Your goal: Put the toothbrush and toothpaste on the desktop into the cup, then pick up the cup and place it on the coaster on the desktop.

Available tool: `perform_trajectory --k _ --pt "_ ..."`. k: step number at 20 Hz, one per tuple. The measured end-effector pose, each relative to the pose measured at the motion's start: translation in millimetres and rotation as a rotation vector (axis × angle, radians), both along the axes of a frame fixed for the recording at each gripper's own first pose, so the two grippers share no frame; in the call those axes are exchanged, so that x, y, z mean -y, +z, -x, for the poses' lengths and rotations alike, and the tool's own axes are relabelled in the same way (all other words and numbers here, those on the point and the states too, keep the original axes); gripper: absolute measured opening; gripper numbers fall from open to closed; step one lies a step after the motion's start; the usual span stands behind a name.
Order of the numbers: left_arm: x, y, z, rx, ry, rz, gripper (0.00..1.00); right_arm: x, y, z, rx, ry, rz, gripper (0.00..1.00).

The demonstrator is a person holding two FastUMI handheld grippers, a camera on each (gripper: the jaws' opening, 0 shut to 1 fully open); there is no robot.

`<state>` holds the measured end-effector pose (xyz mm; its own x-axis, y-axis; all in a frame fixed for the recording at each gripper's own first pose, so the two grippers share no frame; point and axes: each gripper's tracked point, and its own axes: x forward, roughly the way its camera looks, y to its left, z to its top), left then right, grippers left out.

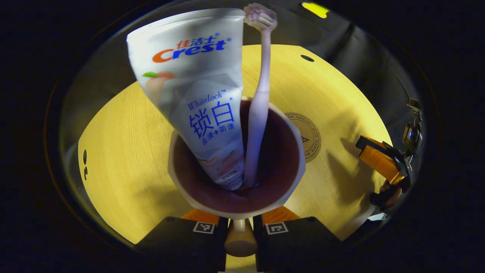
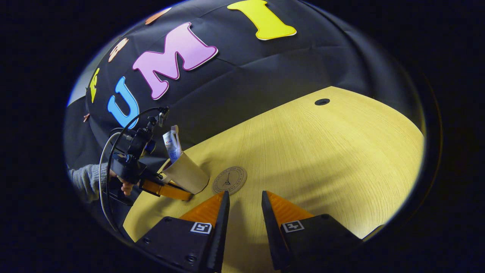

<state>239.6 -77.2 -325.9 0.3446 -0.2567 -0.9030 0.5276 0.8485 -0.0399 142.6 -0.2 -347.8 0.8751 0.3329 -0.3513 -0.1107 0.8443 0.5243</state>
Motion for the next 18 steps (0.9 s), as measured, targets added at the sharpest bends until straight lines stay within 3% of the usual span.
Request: perform_trajectory --k 2,4,7,8,9,11,12,13,14,15,18 --pt "6.3 6.8 2.0 0.015 -0.019 0.004 0.39 -0.8 1.5 0.7 0.004 0.002 0.001 0.52" --pt "14.3 11.9 2.4 0.032 -0.042 -0.002 0.29 -0.4 2.9 2.1 0.002 0.001 -0.007 0.52" --pt "29.0 14.9 5.0 0.033 -0.079 -0.01 0.39 3.4 3.9 4.9 0.003 -0.002 -0.009 0.52" --pt "34.2 14.2 5.0 0.033 -0.089 -0.013 0.34 5.4 4.0 4.6 0.004 -0.005 -0.009 0.52" --pt "39.8 13.7 4.9 0.034 -0.098 -0.013 0.39 8.3 4.3 5.9 0.005 -0.009 -0.01 0.52" --pt "49.1 11.3 4.0 0.031 -0.106 -0.008 0.39 16.0 3.5 8.0 0.001 -0.019 -0.011 0.52" --pt "50.6 11.9 3.2 0.03 -0.112 -0.01 0.34 20.3 2.6 8.3 -0.002 -0.025 -0.013 0.52" --pt "51.0 12.4 1.2 0.031 -0.12 -0.016 0.39 25.2 2.5 9.3 -0.004 -0.031 -0.013 0.52" --pt "53.9 12.8 0.7 0.035 -0.128 -0.022 0.34 29.9 1.4 9.1 -0.004 -0.038 -0.012 0.52" --pt "56.8 13.5 1.4 0.035 -0.137 -0.023 0.39 34.6 0.3 8.9 -0.006 -0.044 -0.011 0.52" --pt "61.9 12.8 4.6 0.03 -0.154 -0.027 0.39 45.4 -5.0 8.2 -0.015 -0.061 -0.011 0.52"
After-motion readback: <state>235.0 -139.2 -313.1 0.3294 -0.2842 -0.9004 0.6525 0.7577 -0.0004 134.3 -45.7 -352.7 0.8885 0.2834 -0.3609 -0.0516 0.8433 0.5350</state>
